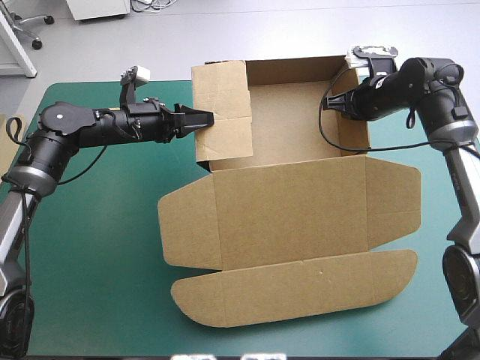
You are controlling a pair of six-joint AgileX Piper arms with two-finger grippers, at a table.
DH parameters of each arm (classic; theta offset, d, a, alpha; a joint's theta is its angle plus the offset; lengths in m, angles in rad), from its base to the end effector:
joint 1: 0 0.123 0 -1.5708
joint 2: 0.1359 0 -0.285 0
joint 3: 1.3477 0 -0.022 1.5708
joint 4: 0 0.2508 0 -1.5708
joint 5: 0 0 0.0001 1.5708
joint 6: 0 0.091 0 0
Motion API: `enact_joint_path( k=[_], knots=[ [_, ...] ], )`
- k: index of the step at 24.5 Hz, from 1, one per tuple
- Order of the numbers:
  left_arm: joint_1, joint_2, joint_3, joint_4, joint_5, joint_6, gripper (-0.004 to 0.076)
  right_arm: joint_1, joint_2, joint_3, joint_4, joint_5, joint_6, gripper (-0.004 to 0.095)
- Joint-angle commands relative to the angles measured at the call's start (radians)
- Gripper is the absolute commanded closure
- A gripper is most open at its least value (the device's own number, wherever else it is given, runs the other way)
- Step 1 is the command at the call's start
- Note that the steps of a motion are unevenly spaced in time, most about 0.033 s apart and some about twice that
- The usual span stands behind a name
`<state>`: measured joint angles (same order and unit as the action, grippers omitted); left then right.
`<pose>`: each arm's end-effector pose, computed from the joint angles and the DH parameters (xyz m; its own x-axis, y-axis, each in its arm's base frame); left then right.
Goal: Fold the box
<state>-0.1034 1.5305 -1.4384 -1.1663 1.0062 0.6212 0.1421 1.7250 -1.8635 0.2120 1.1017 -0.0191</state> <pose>0.3175 -0.1041 0.3970 -0.7044 -0.0988 -0.7029 0.5486 0.5526 -0.6274 0.3726 0.0706 0.4055 -0.7725 -0.0333 -0.6342 -0.1999 0.9606 0.1930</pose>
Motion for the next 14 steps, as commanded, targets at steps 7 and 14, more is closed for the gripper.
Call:
enact_joint_path(
  k=[7,14],
  knots=[
    [-0.065,0.038,-0.156,0.307,-0.015,-0.240,0.0293,0.074,-0.011,-0.030,-0.003,-0.020,0.063,0.0920],
    [-0.140,0.099,-0.236,0.636,-0.006,-0.415,0.0295,0.075,0.022,-0.038,0.016,0.047,0.074,0.0920]
  ],
)
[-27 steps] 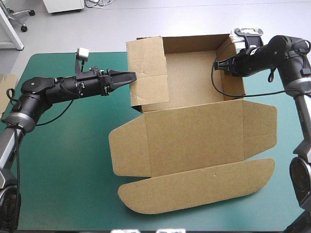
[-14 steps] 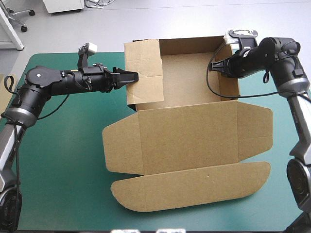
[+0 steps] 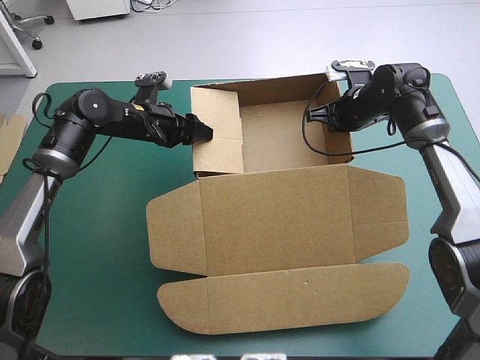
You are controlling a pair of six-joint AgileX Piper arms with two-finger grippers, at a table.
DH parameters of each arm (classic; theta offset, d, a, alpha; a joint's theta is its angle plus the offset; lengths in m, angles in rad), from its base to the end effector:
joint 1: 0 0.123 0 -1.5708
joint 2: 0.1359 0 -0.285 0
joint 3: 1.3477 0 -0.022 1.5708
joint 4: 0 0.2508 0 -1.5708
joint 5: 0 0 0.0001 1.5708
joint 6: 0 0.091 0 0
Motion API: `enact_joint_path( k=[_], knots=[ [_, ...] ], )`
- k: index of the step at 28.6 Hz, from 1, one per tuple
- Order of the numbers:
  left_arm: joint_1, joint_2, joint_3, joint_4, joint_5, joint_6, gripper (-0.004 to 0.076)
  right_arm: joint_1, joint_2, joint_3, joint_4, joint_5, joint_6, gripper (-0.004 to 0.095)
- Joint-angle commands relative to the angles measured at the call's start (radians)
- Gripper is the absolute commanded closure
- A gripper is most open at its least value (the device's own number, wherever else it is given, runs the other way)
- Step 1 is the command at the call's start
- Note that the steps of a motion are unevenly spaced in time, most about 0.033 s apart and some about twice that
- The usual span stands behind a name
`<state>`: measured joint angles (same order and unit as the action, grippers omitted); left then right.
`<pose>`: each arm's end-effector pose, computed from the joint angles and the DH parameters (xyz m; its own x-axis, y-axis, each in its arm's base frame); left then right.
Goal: Fold the box
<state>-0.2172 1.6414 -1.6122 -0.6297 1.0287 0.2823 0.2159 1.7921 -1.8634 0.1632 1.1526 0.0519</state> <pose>0.3397 -0.1220 0.3782 -0.7845 0.1048 -0.6113 0.4436 0.7837 -0.4349 0.3812 0.0974 0.3761 -0.8449 -0.0654 -0.5309 -0.1929 0.9630 0.1882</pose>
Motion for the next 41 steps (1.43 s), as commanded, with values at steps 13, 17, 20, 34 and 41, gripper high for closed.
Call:
enact_joint_path(
  k=[13,17,20,34,41],
  knots=[
    [-0.159,0.109,-0.235,0.492,0.126,-0.262,0.0337,0.072,0.036,-0.039,-0.059,0.005,0.081,0.0918],
    [-0.185,0.114,-0.241,0.574,0.168,-0.300,0.0338,0.072,0.052,-0.042,-0.055,0.005,0.113,0.0917],
    [-0.190,0.135,-0.242,0.590,0.218,-0.302,0.0338,0.072,0.054,-0.044,-0.055,0.005,0.118,0.0918],
    [-0.213,0.235,-0.244,0.653,0.255,-0.326,0.0411,0.072,0.056,-0.079,-0.055,0.022,0.112,0.0917],
    [-0.270,0.280,-0.244,0.869,0.260,-0.366,0.0638,0.072,0.100,-0.083,-0.043,0.086,0.111,0.0917]
  ],
)
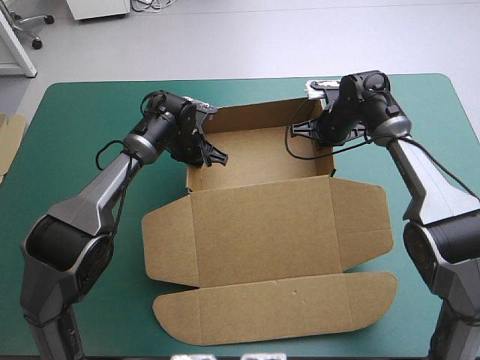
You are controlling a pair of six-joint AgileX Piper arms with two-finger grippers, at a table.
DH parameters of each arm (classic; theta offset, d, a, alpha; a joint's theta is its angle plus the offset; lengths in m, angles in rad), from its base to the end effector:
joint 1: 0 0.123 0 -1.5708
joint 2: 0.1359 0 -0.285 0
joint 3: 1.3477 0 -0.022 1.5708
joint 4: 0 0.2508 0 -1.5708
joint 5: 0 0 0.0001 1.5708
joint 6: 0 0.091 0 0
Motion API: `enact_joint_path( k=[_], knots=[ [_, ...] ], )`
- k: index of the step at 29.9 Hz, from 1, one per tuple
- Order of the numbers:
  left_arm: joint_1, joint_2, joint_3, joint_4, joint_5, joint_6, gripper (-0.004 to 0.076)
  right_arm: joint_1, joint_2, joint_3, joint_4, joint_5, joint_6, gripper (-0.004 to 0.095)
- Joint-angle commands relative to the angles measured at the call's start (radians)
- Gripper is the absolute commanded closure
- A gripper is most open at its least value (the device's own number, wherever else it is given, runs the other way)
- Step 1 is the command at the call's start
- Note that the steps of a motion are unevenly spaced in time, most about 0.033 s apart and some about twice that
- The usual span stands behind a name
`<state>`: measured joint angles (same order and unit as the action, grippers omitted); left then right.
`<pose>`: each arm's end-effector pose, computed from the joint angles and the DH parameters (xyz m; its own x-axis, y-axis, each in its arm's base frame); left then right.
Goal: Fold the box
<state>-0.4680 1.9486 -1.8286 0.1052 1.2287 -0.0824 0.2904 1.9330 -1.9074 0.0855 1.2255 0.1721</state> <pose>0.3781 -0.1810 0.2987 -0.8685 0.3866 -0.3101 0.3815 0.9209 0.0797 0.4013 0.1276 0.3275 -0.9248 -0.0686 -0.3741 -0.1339 0.9793 0.1515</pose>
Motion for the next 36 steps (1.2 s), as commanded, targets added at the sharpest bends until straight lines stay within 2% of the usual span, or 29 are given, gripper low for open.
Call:
enact_joint_path(
  k=[1,6,13,17,24,36],
  knots=[
    [-0.021,-0.020,-0.027,0.154,0.060,-0.001,0.0653,-0.003,-0.035,-0.039,0.035,0.018,-0.009,0.0917],
    [-0.017,-0.012,-0.027,0.193,0.044,-0.004,0.0738,-0.003,-0.026,-0.046,0.013,0.014,-0.016,0.0917],
    [0.033,-0.012,-0.027,0.163,-0.005,-0.004,0.0738,0.017,-0.005,-0.044,-0.002,0.010,-0.051,0.0917],
    [0.071,-0.012,-0.027,0.132,-0.031,-0.004,0.0738,0.047,0.014,-0.047,-0.067,0.005,-0.050,0.0917],
    [0.136,-0.008,-0.027,0.020,-0.093,-0.004,0.0738,0.047,0.048,-0.043,-0.059,0.018,-0.050,0.0917],
    [0.162,0.113,-0.027,-0.074,-0.101,0.000,0.0738,0.074,0.113,-0.044,-0.086,0.020,-0.054,0.0917]
  ],
)
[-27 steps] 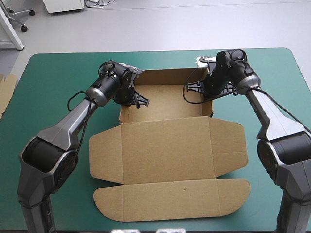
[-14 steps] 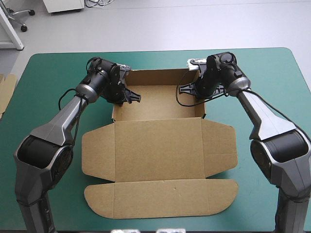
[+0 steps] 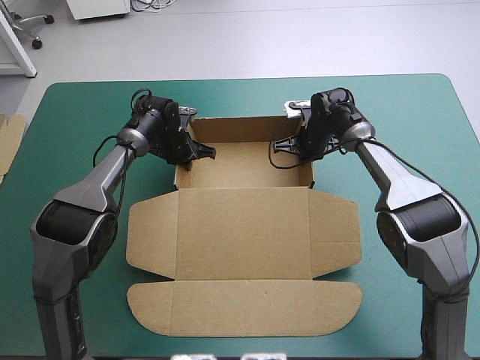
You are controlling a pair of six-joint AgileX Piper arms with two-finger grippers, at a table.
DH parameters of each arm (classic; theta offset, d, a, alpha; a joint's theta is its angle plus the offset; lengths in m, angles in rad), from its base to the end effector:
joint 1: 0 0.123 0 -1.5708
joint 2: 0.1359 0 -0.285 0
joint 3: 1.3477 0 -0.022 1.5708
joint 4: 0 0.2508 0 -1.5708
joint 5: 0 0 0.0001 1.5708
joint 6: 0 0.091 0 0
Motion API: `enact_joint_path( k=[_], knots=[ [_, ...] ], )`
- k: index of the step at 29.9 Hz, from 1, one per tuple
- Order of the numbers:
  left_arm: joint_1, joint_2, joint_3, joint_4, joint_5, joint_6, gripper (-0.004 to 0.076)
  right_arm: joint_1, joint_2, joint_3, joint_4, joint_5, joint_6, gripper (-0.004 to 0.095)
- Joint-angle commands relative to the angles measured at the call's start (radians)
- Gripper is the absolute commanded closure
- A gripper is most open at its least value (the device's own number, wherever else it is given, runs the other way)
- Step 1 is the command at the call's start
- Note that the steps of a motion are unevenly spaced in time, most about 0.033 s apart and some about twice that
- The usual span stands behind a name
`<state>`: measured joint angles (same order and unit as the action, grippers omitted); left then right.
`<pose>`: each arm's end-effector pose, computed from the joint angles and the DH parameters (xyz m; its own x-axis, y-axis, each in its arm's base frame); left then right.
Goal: Fold the box
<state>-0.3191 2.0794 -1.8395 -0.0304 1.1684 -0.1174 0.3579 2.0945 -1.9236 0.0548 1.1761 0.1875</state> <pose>0.4216 -0.1420 0.2463 -0.9536 0.1793 -0.2417 0.1988 0.9783 -0.0588 0.4238 0.1634 0.2626 -0.9477 -0.1336 -0.2899 -0.1719 0.9789 0.1106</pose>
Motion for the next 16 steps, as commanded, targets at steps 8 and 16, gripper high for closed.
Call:
enact_joint_path(
  k=[8,16],
  knots=[
    [0.013,-0.003,-0.016,0.073,-0.055,0.035,0.0738,0.019,-0.028,-0.026,-0.080,0.071,-0.057,0.0917],
    [0.013,-0.005,-0.016,0.073,-0.046,0.035,0.0738,0.019,-0.030,-0.028,-0.084,0.071,-0.070,0.0849]
  ],
)
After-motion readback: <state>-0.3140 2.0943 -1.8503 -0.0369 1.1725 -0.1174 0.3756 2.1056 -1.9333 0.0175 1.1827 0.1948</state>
